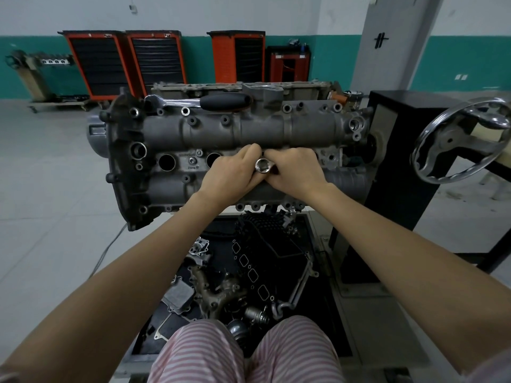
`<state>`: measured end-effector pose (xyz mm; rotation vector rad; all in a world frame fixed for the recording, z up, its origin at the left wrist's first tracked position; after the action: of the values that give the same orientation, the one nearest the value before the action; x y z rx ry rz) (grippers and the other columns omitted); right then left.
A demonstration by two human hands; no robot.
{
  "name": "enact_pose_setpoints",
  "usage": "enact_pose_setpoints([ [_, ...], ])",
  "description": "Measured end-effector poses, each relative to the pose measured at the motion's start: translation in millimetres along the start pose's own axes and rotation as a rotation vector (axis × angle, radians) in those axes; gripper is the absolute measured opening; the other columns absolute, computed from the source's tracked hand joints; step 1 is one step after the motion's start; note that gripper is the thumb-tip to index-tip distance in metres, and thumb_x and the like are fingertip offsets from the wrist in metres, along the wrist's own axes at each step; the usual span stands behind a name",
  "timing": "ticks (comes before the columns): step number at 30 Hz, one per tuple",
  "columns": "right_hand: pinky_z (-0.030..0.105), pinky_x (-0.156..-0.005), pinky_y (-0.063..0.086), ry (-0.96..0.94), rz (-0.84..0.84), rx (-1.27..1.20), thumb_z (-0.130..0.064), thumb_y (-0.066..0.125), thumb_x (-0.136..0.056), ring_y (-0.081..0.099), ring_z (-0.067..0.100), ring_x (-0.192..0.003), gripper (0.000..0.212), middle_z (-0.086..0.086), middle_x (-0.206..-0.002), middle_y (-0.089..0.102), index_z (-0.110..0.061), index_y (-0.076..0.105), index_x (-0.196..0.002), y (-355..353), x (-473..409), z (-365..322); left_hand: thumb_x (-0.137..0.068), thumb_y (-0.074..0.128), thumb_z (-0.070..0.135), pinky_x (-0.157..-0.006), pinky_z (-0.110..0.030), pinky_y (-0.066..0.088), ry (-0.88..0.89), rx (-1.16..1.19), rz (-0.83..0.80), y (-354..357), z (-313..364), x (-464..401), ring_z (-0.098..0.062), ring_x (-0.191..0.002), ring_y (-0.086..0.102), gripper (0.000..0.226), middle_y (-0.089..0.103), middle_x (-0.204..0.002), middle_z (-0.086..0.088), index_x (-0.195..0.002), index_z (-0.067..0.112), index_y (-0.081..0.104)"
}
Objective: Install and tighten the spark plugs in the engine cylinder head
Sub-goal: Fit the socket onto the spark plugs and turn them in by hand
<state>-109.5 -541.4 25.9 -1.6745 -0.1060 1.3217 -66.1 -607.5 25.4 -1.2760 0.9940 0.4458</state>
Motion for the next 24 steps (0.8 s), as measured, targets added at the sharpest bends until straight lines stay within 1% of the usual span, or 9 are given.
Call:
enact_pose_setpoints([
  [3, 0.033, -0.055, 0.031, 0.010, 0.004, 0.021, -0.026, 0.059, -0.078, 0.062, 0.038, -0.070, 0.022, 0.014, -0.074, 0.067, -0.006, 0.055, -0.087, 1.4, -0.8, 0.7, -0.086, 0.045, 0.031, -0.036, -0.027, 0.032, -0.023, 0.022, -0.001, -0.1, -0.2, -0.3, -0.035, -0.036, 0.049, 0.037, 0.053, -0.062, -0.016, -0.073, -0.004, 0.049],
  [6, 0.033, -0.055, 0.030, 0.002, -0.003, 0.045, -0.027, 0.058, -0.079, 0.062, 0.038, -0.070, 0.024, 0.013, -0.076, 0.067, -0.006, 0.054, -0.089, 2.7, -1.7, 0.8, -0.085, 0.045, 0.030, -0.036, -0.027, 0.032, -0.020, 0.026, 0.007, -1.6, 1.0, -0.3, -0.036, -0.036, 0.048, 0.036, 0.052, -0.061, -0.018, -0.073, -0.004, 0.048],
  [8, 0.032, -0.052, 0.030, -0.020, 0.018, 0.059, -0.022, 0.061, -0.076, 0.061, 0.038, -0.063, 0.020, 0.014, -0.070, 0.066, -0.004, 0.056, -0.085, 0.3, -1.7, -1.6, -0.085, 0.046, 0.028, -0.037, -0.026, 0.029, -0.007, 0.029, 0.013, -2.9, 3.0, -0.3, -0.035, -0.035, 0.047, 0.035, 0.052, -0.062, -0.017, -0.073, -0.004, 0.048],
  [11, 0.029, -0.047, 0.032, -0.023, 0.065, 0.026, -0.011, 0.069, -0.066, 0.057, 0.037, -0.048, 0.014, 0.017, -0.056, 0.061, -0.002, 0.058, -0.069, -6.2, -0.5, -3.9, -0.085, 0.046, 0.030, -0.039, -0.024, 0.027, 0.004, 0.008, 0.010, -2.5, 3.8, -0.1, -0.034, -0.036, 0.048, 0.036, 0.053, -0.064, -0.016, -0.074, -0.003, 0.049],
  [13, 0.026, -0.043, 0.033, -0.014, 0.076, 0.013, -0.007, 0.074, -0.059, 0.054, 0.035, -0.040, 0.017, 0.016, -0.049, 0.058, -0.003, 0.057, -0.059, -7.7, -0.5, -2.7, -0.084, 0.046, 0.034, -0.039, -0.024, 0.027, 0.014, -0.025, 0.005, -1.3, 3.6, 0.0, -0.033, -0.037, 0.048, 0.037, 0.052, -0.064, -0.014, -0.073, -0.002, 0.049],
  [17, 0.026, -0.047, 0.029, 0.032, 0.058, 0.001, -0.007, 0.073, -0.060, 0.054, 0.036, -0.040, 0.020, 0.017, -0.048, 0.057, -0.005, 0.054, -0.054, -4.0, -1.0, 1.9, -0.084, 0.047, 0.036, -0.040, -0.023, 0.027, 0.028, -0.069, -0.001, 1.9, 1.3, 0.0, -0.032, -0.038, 0.048, 0.037, 0.052, -0.066, -0.011, -0.073, 0.001, 0.049],
  [19, 0.027, -0.049, 0.028, 0.034, 0.066, -0.001, -0.010, 0.069, -0.066, 0.056, 0.037, -0.046, 0.016, 0.017, -0.053, 0.059, -0.005, 0.056, -0.059, -3.1, -0.4, 3.5, -0.084, 0.046, 0.034, -0.040, -0.022, 0.025, 0.049, -0.073, 0.002, 3.0, 2.6, 0.4, -0.032, -0.036, 0.047, 0.035, 0.052, -0.066, -0.012, -0.073, 0.001, 0.049],
  [21, 0.029, -0.051, 0.028, 0.037, 0.030, 0.010, -0.016, 0.063, -0.072, 0.060, 0.038, -0.057, 0.013, 0.016, -0.063, 0.064, -0.005, 0.058, -0.071, -0.1, -1.2, 3.6, -0.084, 0.046, 0.032, -0.038, -0.022, 0.024, 0.065, -0.047, 0.012, 2.6, 4.0, 0.4, -0.033, -0.035, 0.046, 0.032, 0.051, -0.066, -0.014, -0.076, 0.002, 0.046],
  [24, 0.031, -0.053, 0.028, 0.026, -0.013, 0.057, -0.026, 0.059, -0.076, 0.062, 0.037, -0.068, 0.022, 0.012, -0.073, 0.066, -0.007, 0.054, -0.087, 5.7, -1.7, 2.6, -0.084, 0.045, 0.032, -0.033, -0.024, 0.027, 0.087, -0.037, 0.023, 2.4, 6.1, 0.7, -0.032, -0.034, 0.045, 0.025, 0.053, -0.069, -0.016, -0.084, 0.010, 0.033],
])
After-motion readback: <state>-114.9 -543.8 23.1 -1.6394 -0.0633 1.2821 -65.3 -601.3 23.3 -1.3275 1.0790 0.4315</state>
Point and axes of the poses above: each hand's wrist, its own x-axis away from the middle knuckle, its own y-axis out of the palm, z = x × y, the point moved 9 cm from there along -x, towards the middle knuckle
